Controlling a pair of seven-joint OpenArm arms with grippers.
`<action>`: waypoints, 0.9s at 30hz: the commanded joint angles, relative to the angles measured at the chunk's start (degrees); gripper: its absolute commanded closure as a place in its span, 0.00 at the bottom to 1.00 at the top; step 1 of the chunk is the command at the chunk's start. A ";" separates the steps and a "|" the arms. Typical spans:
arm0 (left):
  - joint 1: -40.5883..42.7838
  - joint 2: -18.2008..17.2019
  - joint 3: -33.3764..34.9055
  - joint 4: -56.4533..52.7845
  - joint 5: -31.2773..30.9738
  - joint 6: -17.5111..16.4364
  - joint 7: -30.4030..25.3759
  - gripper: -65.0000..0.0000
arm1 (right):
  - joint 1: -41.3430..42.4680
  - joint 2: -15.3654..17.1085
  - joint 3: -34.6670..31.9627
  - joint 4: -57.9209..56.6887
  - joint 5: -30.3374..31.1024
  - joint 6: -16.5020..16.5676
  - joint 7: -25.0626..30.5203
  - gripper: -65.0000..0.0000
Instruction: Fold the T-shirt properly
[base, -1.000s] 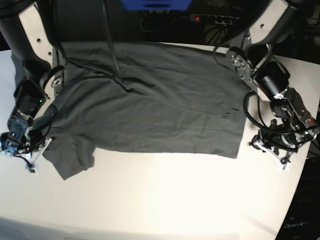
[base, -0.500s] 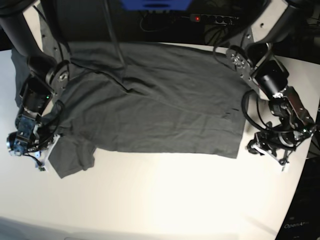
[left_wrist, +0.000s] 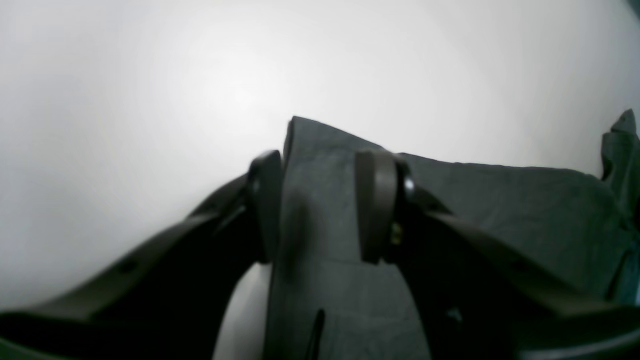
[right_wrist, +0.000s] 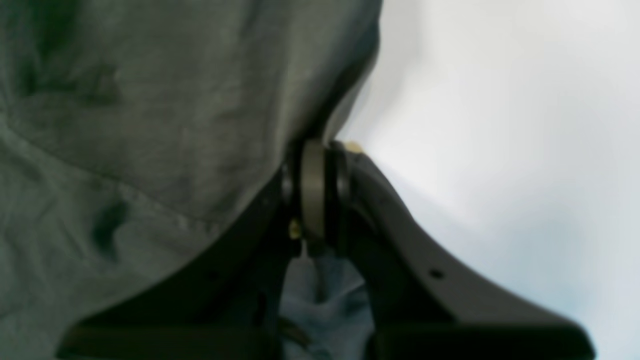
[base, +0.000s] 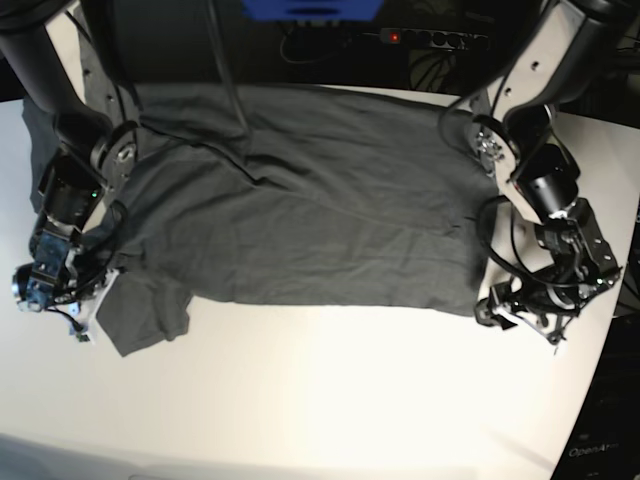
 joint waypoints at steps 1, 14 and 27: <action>-2.21 -0.57 0.26 0.92 -1.55 0.47 -0.93 0.61 | 1.58 0.82 -0.24 0.89 0.51 -0.01 0.53 0.98; -3.53 0.66 6.06 0.13 -1.64 10.05 -2.16 0.65 | 0.70 0.91 -0.24 0.89 0.51 -0.01 0.44 0.98; -3.18 0.13 11.33 -0.31 -1.11 16.56 -2.25 0.65 | 0.61 0.91 -0.24 0.89 0.51 -0.01 0.44 0.98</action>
